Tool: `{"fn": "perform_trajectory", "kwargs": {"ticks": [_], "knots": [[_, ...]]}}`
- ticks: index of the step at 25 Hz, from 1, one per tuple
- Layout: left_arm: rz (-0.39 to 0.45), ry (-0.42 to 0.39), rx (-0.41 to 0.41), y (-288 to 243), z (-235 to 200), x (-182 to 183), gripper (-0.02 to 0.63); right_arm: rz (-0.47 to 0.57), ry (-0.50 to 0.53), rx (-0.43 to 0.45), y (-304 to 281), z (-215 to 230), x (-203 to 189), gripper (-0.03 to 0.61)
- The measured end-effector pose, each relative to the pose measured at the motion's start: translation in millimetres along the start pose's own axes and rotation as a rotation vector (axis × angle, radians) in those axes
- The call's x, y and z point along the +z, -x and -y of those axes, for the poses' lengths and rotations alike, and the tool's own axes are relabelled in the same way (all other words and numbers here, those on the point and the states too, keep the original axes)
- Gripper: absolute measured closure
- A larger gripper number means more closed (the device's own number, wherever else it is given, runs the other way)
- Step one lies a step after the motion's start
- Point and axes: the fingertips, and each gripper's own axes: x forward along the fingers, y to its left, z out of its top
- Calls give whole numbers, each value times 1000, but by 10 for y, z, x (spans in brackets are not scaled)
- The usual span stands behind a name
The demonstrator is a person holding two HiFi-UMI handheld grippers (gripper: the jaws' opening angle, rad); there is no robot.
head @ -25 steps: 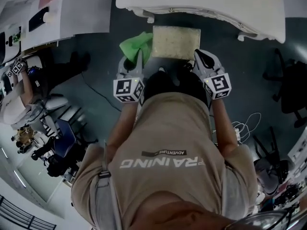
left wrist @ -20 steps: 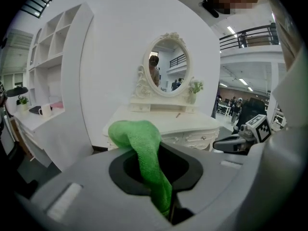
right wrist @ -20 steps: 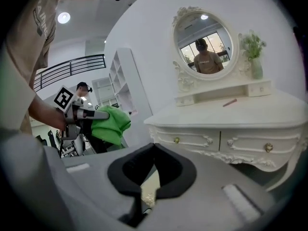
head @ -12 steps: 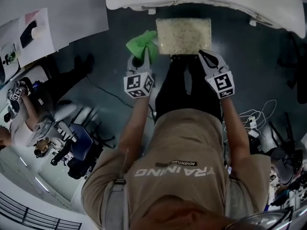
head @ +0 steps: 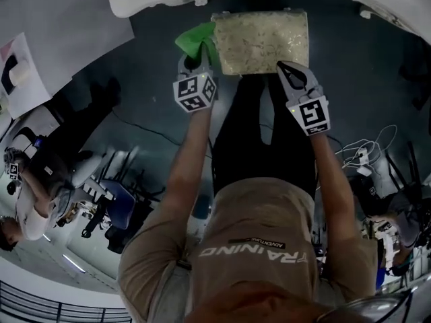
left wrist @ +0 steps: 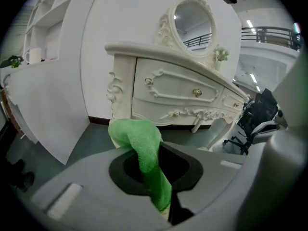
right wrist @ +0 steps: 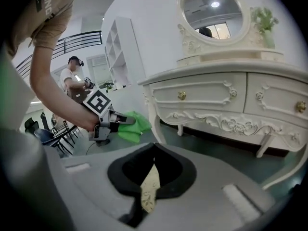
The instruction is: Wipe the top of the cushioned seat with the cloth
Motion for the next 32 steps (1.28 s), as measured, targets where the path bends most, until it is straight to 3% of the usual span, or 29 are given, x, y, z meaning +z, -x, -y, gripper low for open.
{"fn": "perform_trajectory", "kwargs": {"ticks": [7, 16, 25, 32], "knots": [[-76, -27, 19, -843, -358, -450, 566, -12, -36, 11, -378, 35, -211, 577], [-169, -16, 32, -1307, -655, -722, 566, -35, -119, 6, -668, -9, -342, 577], [-220, -51, -32, -1589, -144, -761, 566, -15, -136, 16, -613, 179, -305, 577], [-242, -18, -52, -1626, 362, -778, 566, 1, -133, -13, -383, 475, -360, 577]]}}
